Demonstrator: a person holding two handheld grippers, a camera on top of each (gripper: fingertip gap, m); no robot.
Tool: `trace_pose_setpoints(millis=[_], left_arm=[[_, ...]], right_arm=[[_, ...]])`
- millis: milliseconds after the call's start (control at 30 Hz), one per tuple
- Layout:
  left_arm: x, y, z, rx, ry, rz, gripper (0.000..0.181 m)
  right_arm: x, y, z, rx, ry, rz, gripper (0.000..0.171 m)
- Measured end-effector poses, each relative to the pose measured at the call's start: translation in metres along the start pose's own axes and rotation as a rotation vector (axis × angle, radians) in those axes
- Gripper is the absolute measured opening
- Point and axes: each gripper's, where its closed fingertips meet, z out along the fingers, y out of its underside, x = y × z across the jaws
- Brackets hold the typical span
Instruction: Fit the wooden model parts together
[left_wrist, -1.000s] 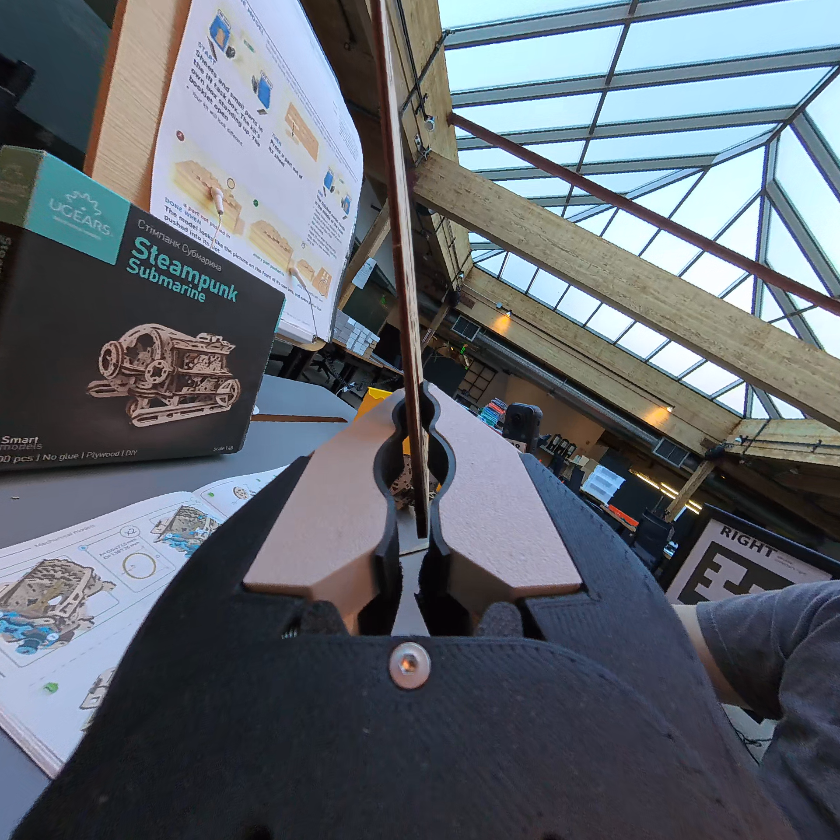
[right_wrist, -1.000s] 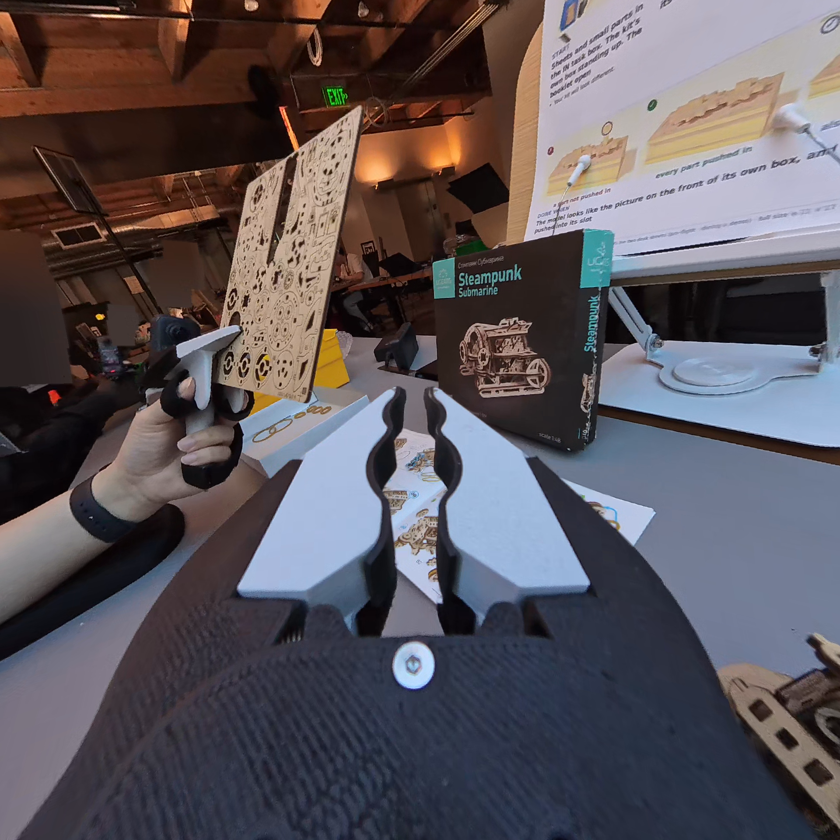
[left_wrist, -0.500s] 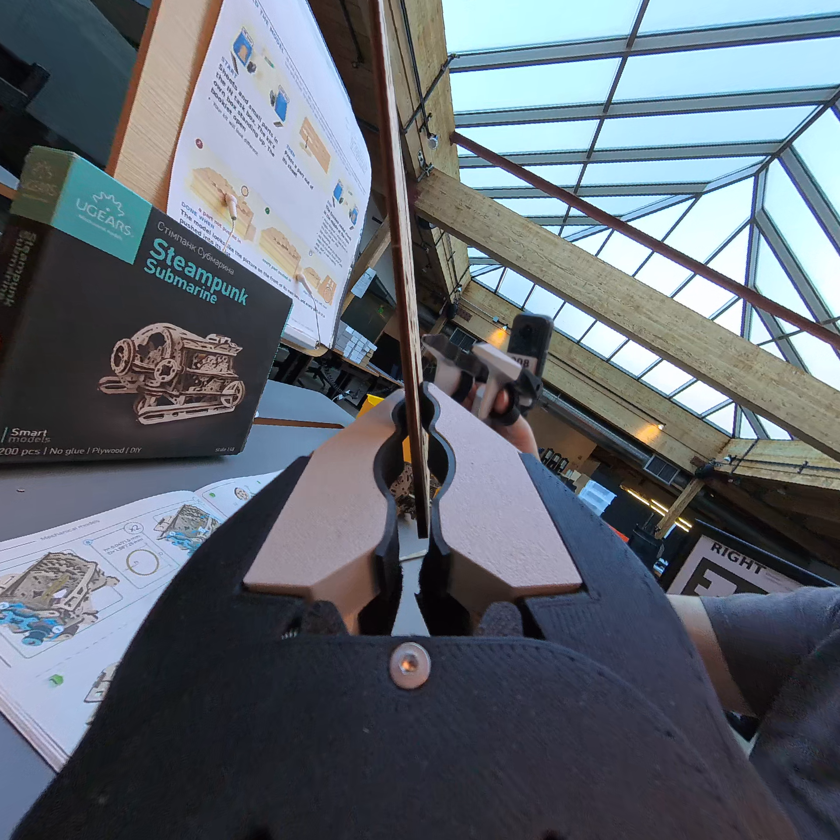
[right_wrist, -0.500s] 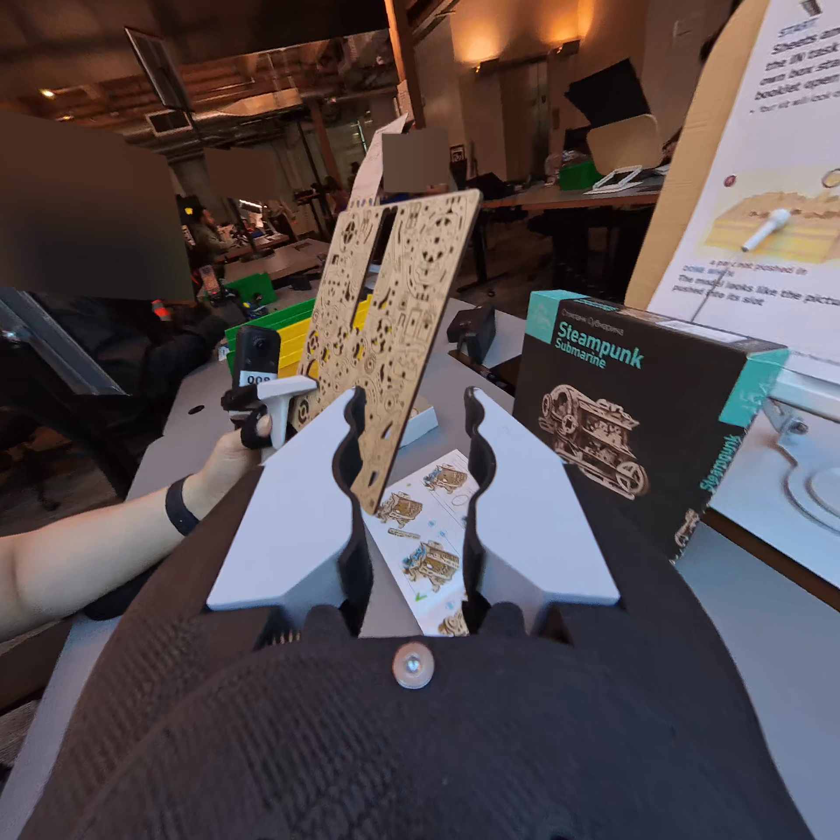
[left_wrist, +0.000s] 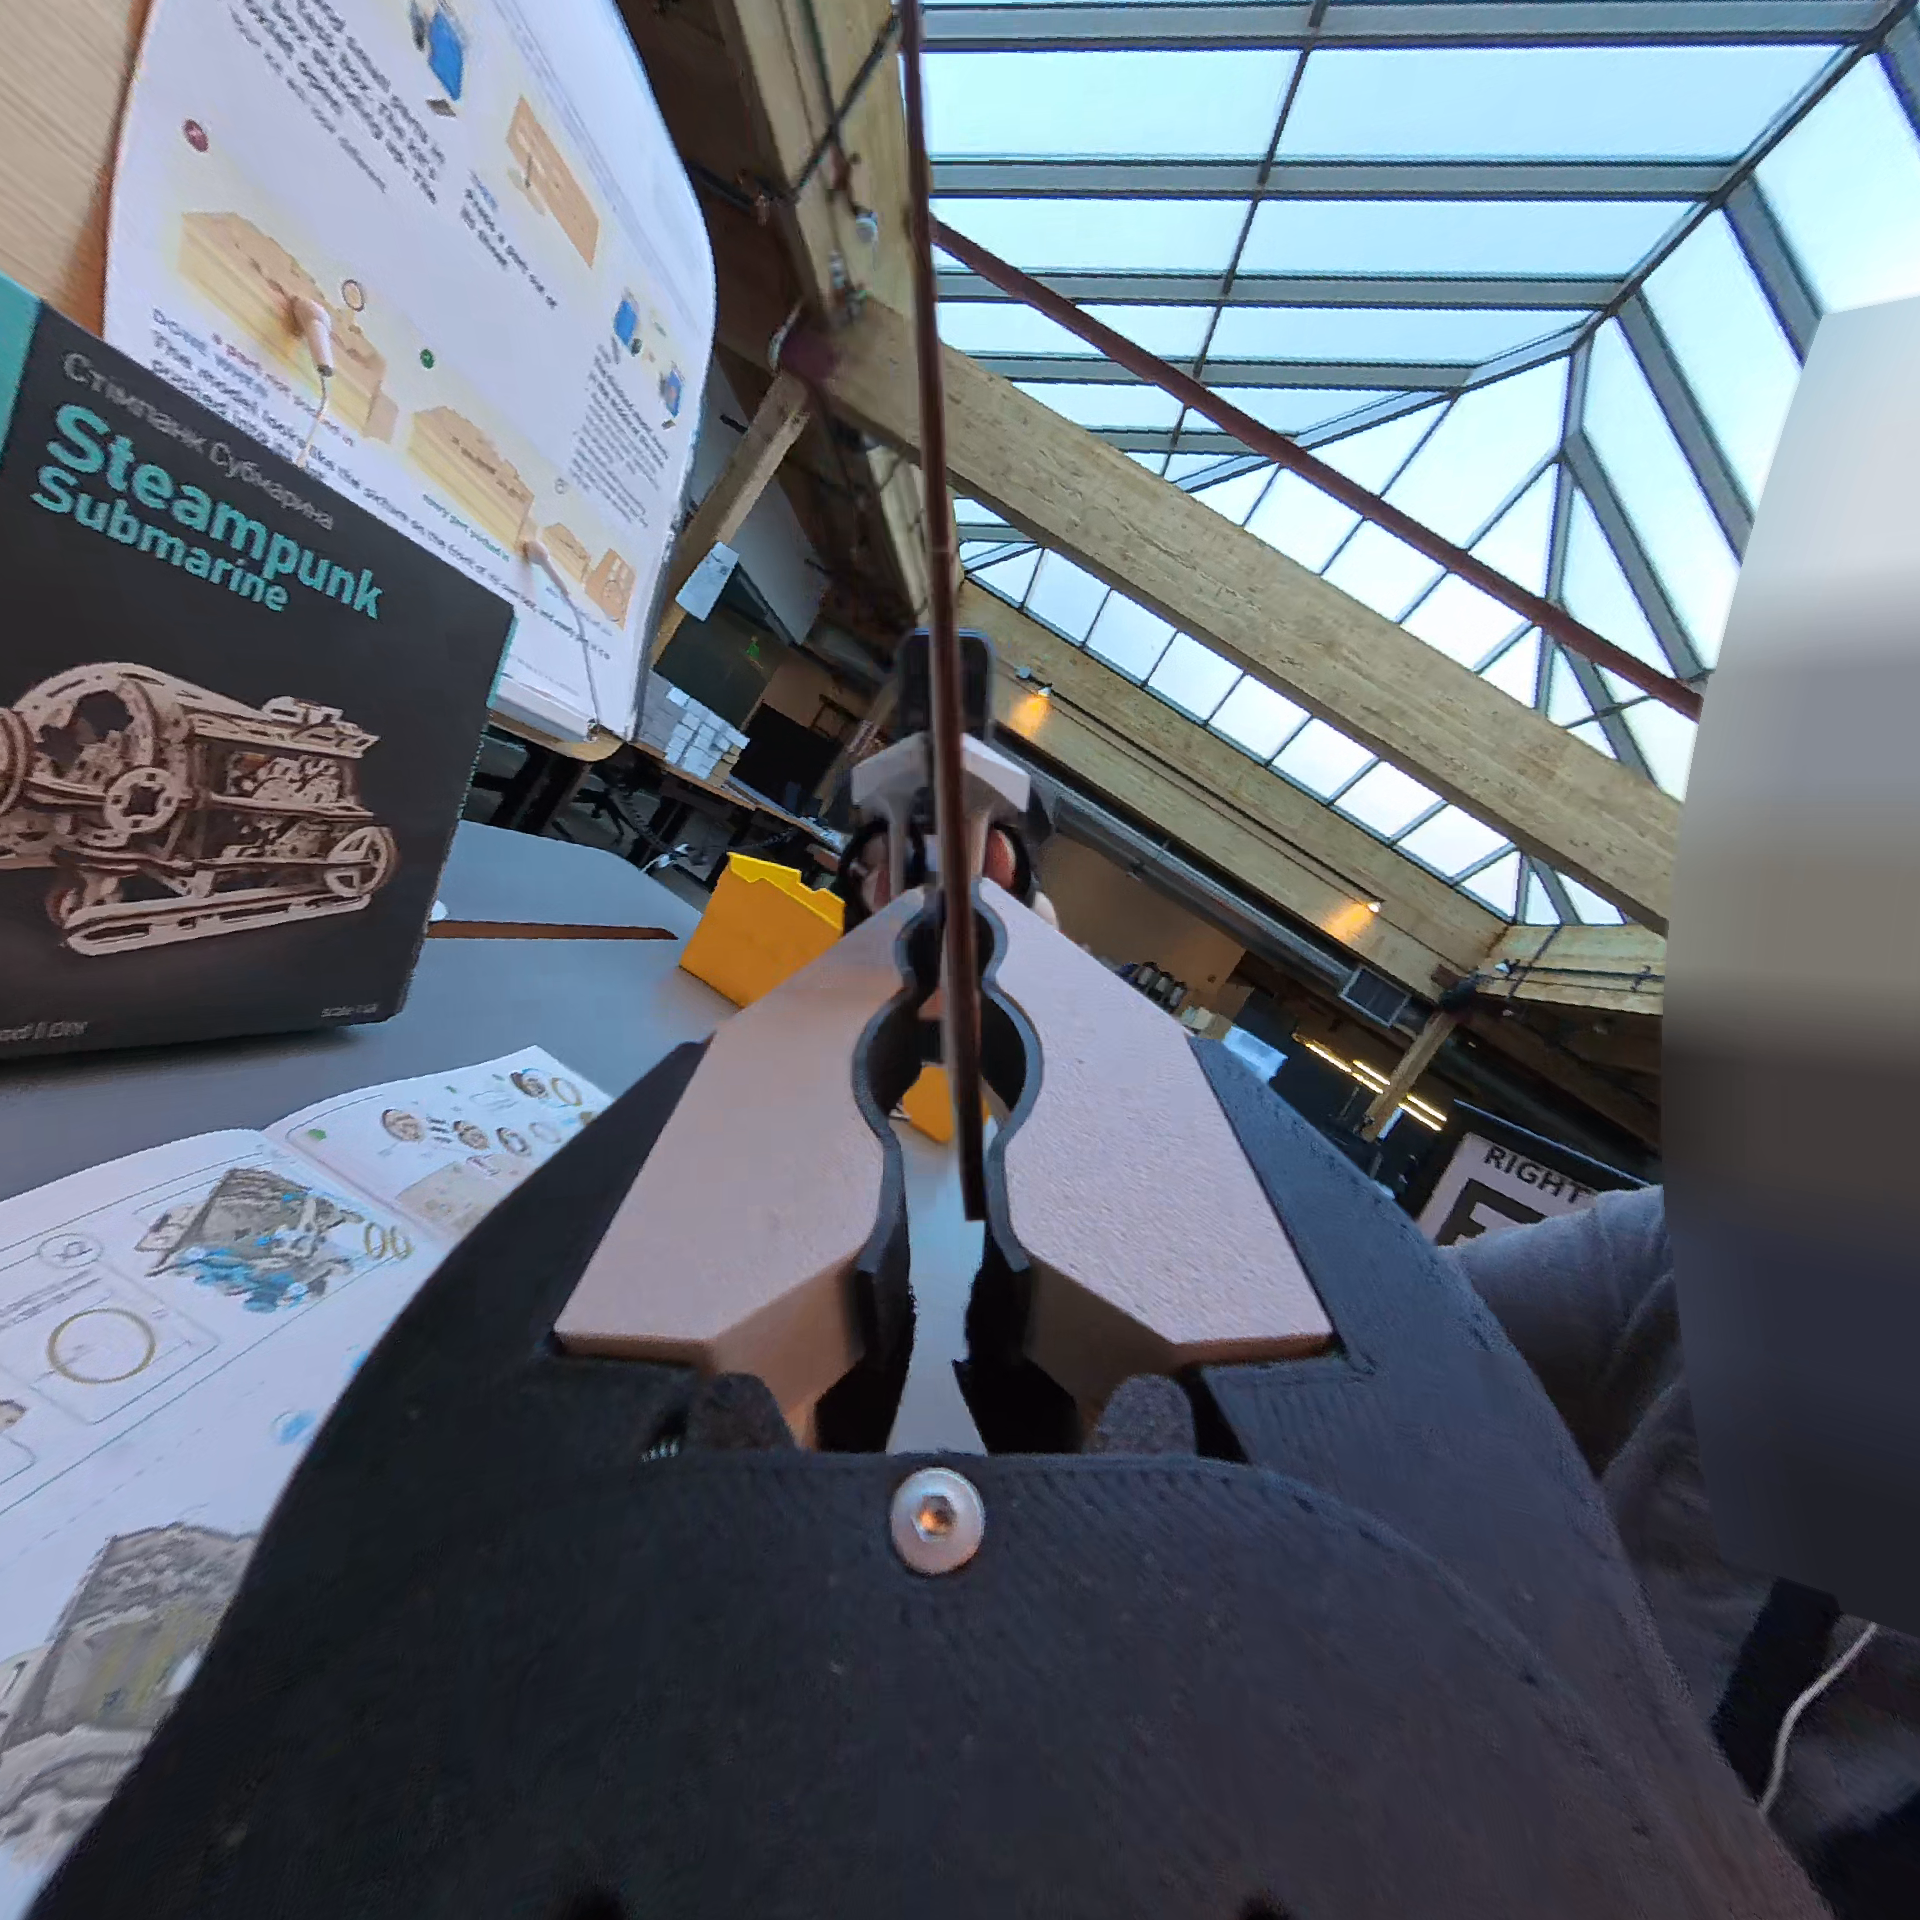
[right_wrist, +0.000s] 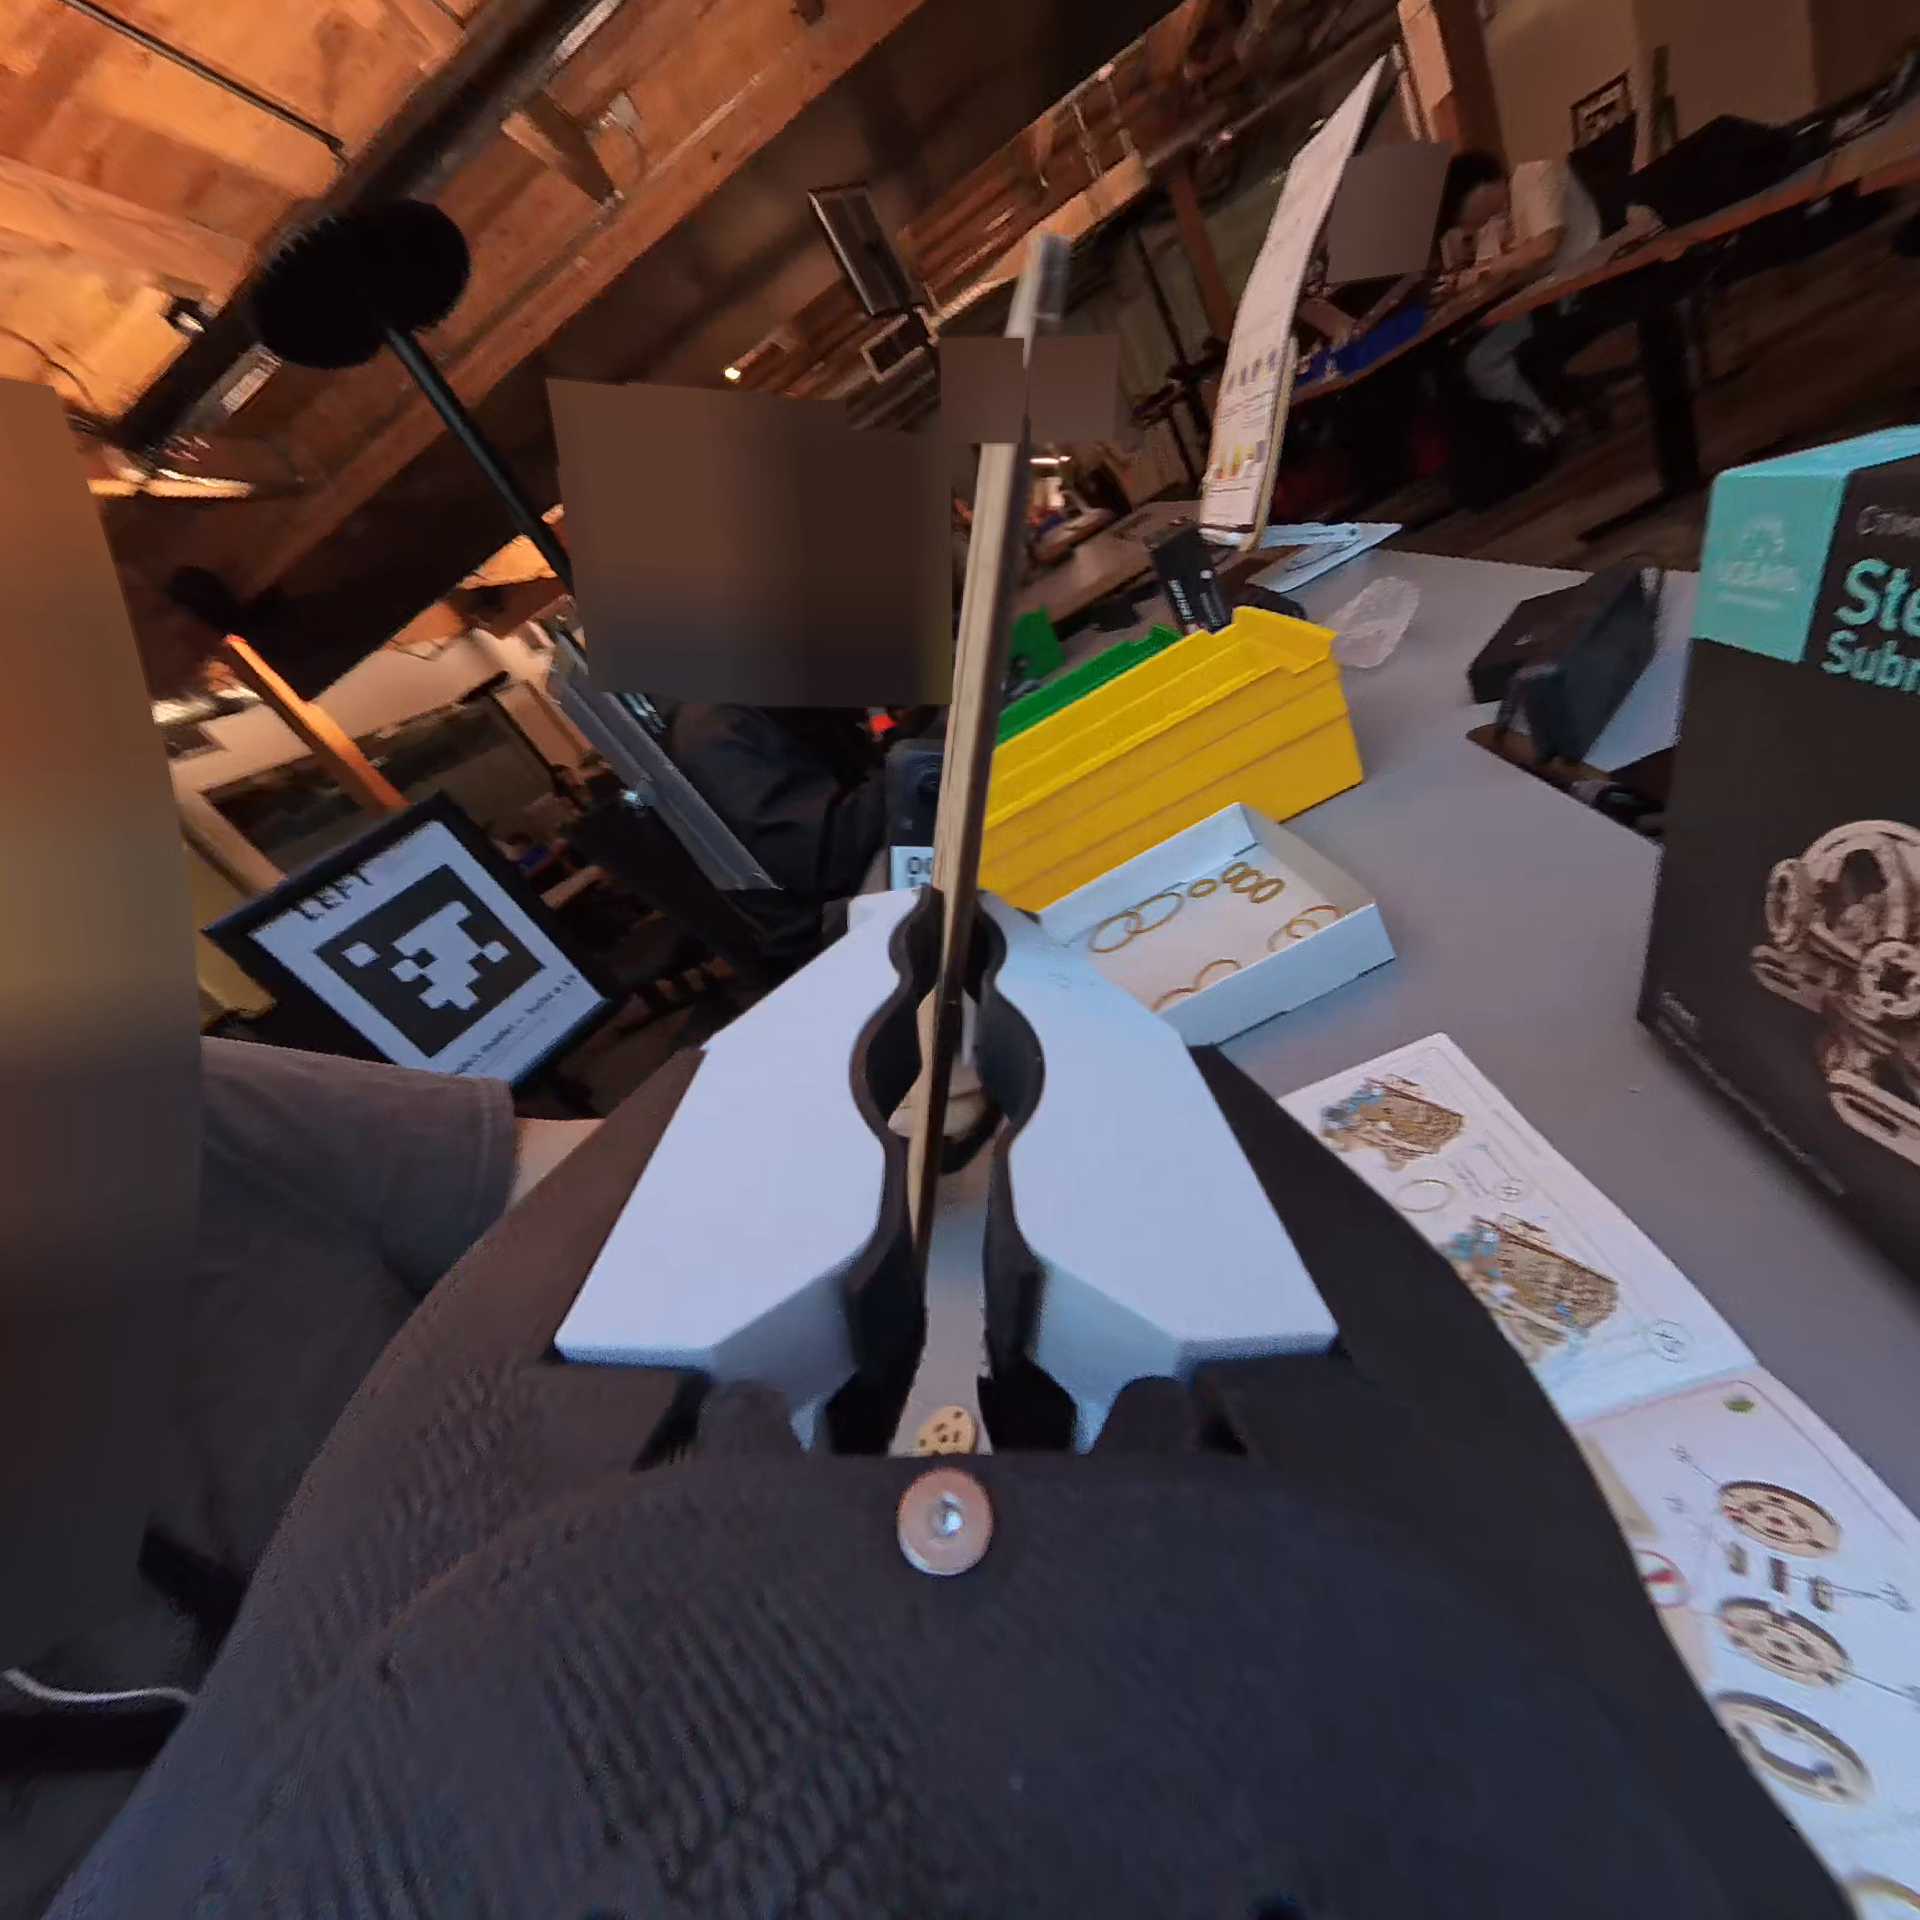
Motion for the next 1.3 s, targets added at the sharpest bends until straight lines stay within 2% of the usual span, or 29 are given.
trace_pose_setpoints(millis=[33, 133, 167, 500, 1300], left_arm=[[0.006, -0.001, 0.001, 0.005, 0.034, 0.000, 0.005], [0.015, -0.005, 0.003, 0.016, 0.069, 0.000, 0.046], [0.014, -0.006, 0.002, 0.018, 0.066, 0.001, 0.052], [0.009, -0.010, -0.007, 0.000, 0.071, 0.006, 0.026], [0.010, 0.002, -0.003, -0.075, 0.059, 0.083, 0.003]], right_arm=[[-0.002, -0.001, -0.001, 0.001, -0.032, 0.043, 0.001], [0.007, -0.004, -0.009, 0.018, 0.004, 0.085, 0.000], [0.008, -0.005, -0.013, 0.019, 0.003, 0.080, 0.000], [-0.002, -0.016, -0.034, 0.045, -0.029, 0.052, 0.001], [-0.010, 0.005, -0.003, -0.030, -0.087, 0.007, 0.001]])
